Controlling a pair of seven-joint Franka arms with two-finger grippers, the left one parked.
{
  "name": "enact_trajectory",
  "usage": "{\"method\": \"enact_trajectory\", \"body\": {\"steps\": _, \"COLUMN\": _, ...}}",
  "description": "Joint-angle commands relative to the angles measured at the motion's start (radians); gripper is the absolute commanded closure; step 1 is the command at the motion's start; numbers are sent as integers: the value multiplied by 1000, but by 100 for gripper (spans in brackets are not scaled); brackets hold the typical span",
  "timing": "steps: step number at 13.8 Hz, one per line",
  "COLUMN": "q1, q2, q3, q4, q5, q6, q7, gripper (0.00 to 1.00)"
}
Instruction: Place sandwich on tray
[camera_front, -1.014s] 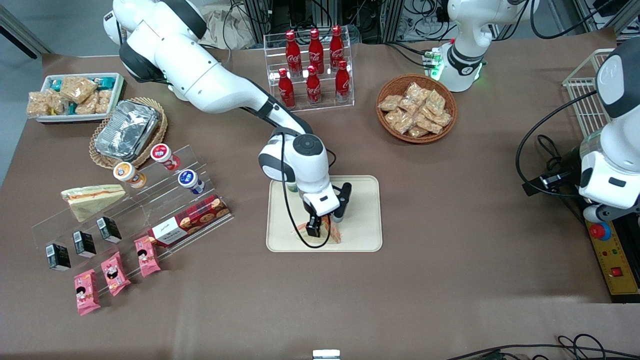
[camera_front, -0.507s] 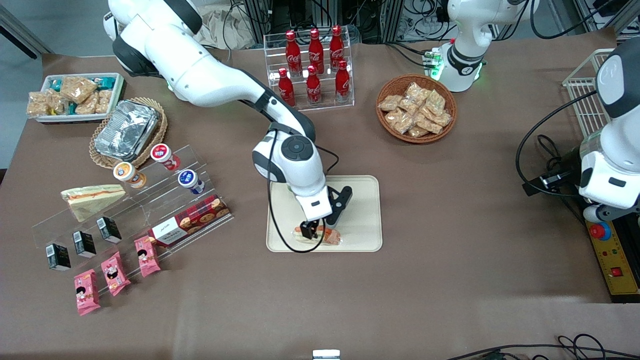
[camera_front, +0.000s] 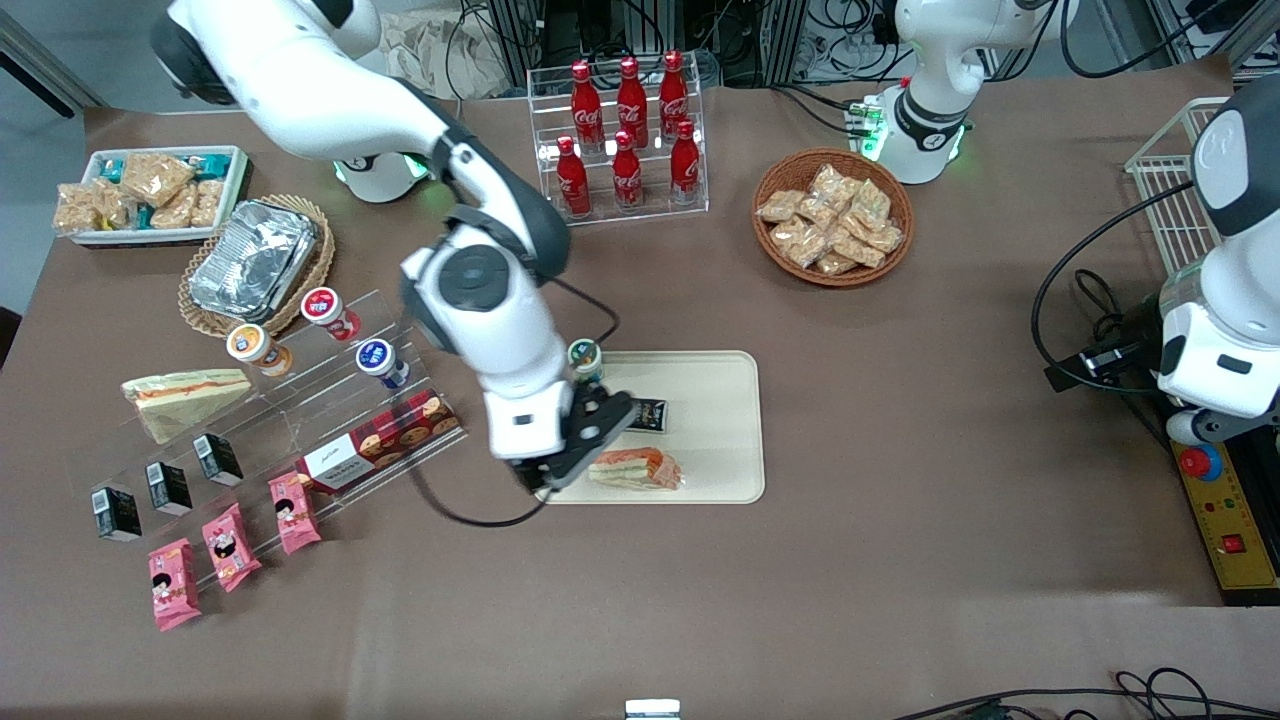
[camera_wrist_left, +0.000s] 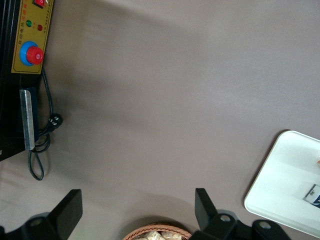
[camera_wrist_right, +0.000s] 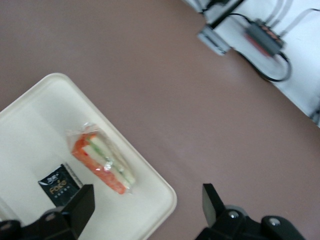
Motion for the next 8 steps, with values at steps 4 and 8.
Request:
{"method": "enact_trajectory", "body": {"steps": 4, "q1": -231, "q2": -177, "q3": 7, "q4": -24, "q5": 146, "q6": -215, "q7": 15, "gripper": 4}}
{"method": "enact_trajectory", "body": {"steps": 8, "q1": -377, "q2": -272, "q3": 1, "q4": -19, "q5": 183, "q6": -416, "q7": 15, "gripper": 4}}
